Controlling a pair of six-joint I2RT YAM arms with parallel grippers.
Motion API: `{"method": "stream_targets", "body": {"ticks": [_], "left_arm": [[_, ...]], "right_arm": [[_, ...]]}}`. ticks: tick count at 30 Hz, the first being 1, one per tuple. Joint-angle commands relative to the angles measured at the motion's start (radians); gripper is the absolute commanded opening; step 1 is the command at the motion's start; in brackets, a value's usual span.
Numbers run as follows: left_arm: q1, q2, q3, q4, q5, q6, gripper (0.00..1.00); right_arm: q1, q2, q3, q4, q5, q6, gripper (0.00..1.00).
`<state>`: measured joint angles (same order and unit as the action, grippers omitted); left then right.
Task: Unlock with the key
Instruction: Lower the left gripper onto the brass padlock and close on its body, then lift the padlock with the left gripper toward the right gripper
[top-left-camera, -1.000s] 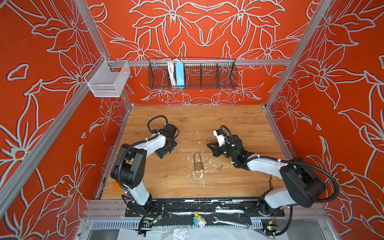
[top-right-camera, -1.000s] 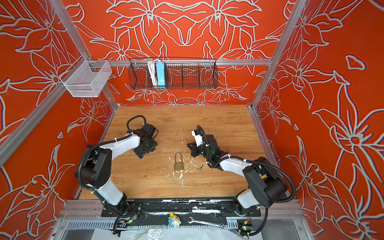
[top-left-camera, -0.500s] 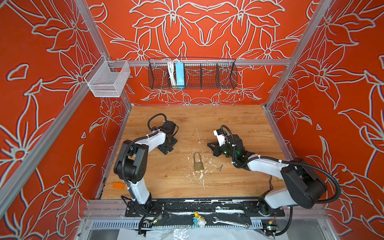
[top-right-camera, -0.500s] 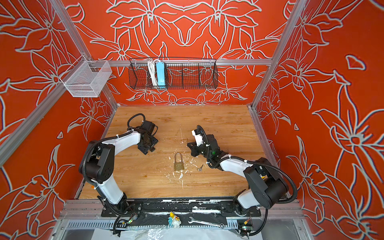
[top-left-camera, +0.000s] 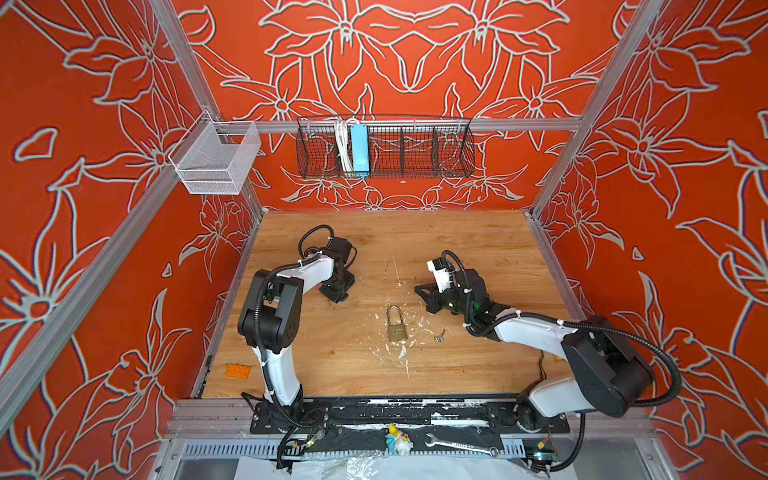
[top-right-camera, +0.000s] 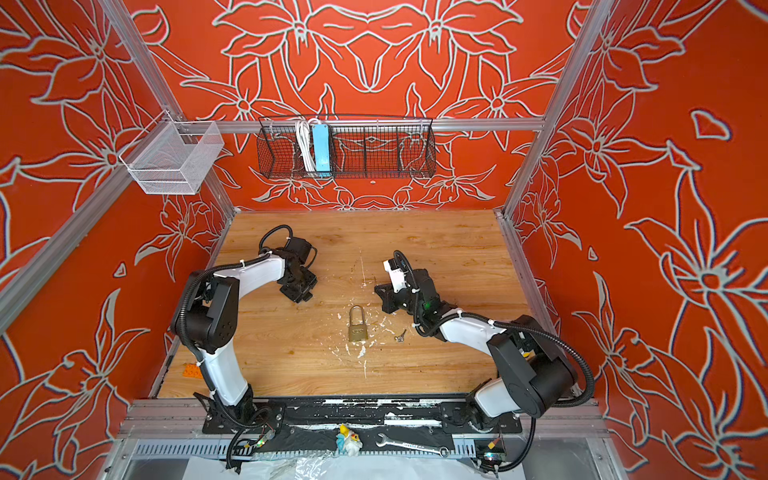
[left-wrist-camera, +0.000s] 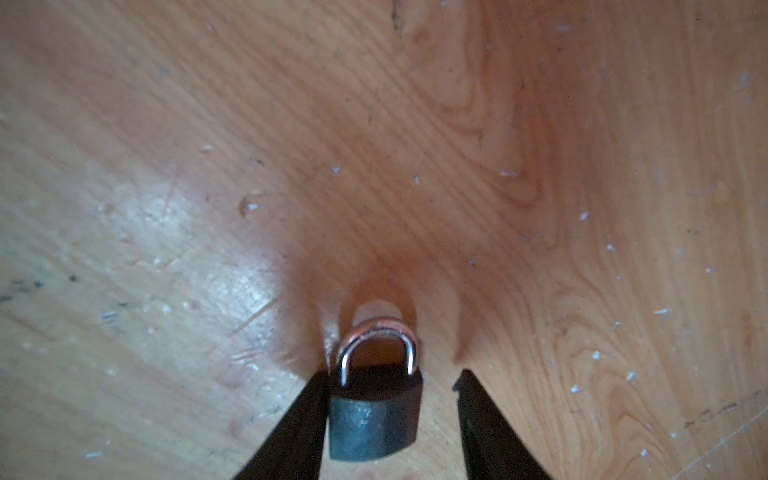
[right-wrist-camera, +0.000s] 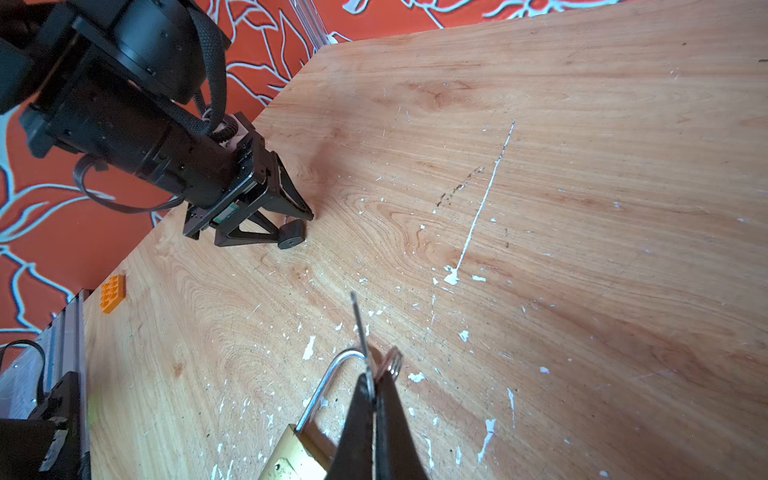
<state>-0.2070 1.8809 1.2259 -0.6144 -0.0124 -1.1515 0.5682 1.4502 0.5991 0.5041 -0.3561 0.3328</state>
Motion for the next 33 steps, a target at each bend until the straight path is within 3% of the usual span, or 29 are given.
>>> {"method": "stream_targets", "body": {"ticks": [1,10,20,27,33], "left_arm": [[0.006,0.062,0.006,-0.048,0.021,-0.007,0.49],[0.004,0.212,0.135,-0.261,0.058,0.01,0.48],[0.003,0.209,0.14,-0.278,-0.018,0.007,0.46],[0.001,0.215,0.145,-0.277,-0.037,0.014,0.28],[-0.009,0.138,0.103,-0.223,-0.027,0.041,0.13]], "right_arm": [[-0.002,-0.019,0.014,-0.007,0.008,-0.014,0.0],[-0.002,-0.022,0.011,-0.006,0.007,-0.017,0.0],[-0.004,-0.037,0.008,-0.01,0.008,-0.02,0.0],[-0.003,-0.039,0.007,-0.008,0.008,-0.017,0.0],[-0.004,-0.025,0.008,0.003,0.0,-0.011,0.0]]}}
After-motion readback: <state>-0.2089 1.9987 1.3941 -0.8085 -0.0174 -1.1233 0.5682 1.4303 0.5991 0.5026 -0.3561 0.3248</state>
